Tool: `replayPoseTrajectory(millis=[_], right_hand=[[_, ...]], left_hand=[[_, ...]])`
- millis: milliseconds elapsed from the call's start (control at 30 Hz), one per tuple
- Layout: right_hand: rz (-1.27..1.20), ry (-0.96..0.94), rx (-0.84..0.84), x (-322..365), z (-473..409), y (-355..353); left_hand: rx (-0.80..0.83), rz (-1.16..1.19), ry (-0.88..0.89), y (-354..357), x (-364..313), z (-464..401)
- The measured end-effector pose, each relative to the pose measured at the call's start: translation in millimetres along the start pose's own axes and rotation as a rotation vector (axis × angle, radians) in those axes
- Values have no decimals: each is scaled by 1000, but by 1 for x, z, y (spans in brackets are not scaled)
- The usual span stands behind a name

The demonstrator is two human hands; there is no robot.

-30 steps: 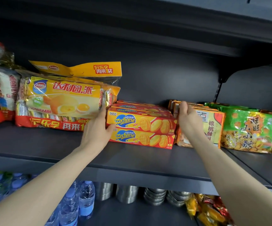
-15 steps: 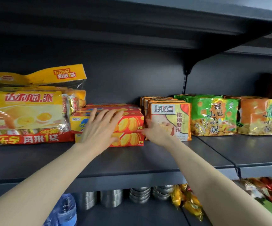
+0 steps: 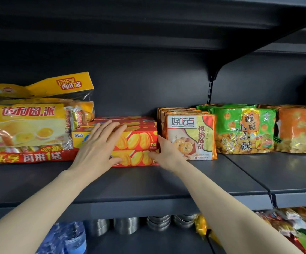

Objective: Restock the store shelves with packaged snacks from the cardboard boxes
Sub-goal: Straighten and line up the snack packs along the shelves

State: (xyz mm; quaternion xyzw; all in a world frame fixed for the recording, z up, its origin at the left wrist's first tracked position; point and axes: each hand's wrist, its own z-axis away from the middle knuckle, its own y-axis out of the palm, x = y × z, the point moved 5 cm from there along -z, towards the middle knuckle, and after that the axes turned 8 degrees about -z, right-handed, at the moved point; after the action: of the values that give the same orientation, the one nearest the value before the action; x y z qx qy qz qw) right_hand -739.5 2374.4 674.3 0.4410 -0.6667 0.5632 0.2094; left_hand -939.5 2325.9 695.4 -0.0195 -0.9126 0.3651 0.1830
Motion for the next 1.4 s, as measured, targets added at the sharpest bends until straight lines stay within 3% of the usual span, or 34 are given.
replayPoseTrajectory(millis=[67,167,267,367,500,767,933,1033,1133,1233,1400], right_hand=[[-9,3,2,1,-1,-1],[-94,-20,-1,10,-2,-7],[-15,-105,-24,24,-10,-13],[31,-60,26,25,-24,-13],[-2,14,97,19,-34,-14],[-190,-14,142,14,-27,-19],[-142,44,135,17,-16,-21],[-51,65,111,4,-7,-23],[172,83,34,-10,-1,-38],[281,97,-5,-14,3,-54],[49,148,232,-30,1,-39]], left_hand=[[-45,47,-78,-7,8,5],[-102,278,-365,-20,33,13],[14,566,-663,-6,63,23],[106,731,-763,10,78,28],[110,956,-848,17,79,26],[155,951,-780,22,72,25],[145,918,-806,17,71,23],[23,664,-741,3,65,19],[-114,344,-498,-16,49,11],[-68,185,-272,-9,37,1],[1,128,-267,-5,36,-2]])
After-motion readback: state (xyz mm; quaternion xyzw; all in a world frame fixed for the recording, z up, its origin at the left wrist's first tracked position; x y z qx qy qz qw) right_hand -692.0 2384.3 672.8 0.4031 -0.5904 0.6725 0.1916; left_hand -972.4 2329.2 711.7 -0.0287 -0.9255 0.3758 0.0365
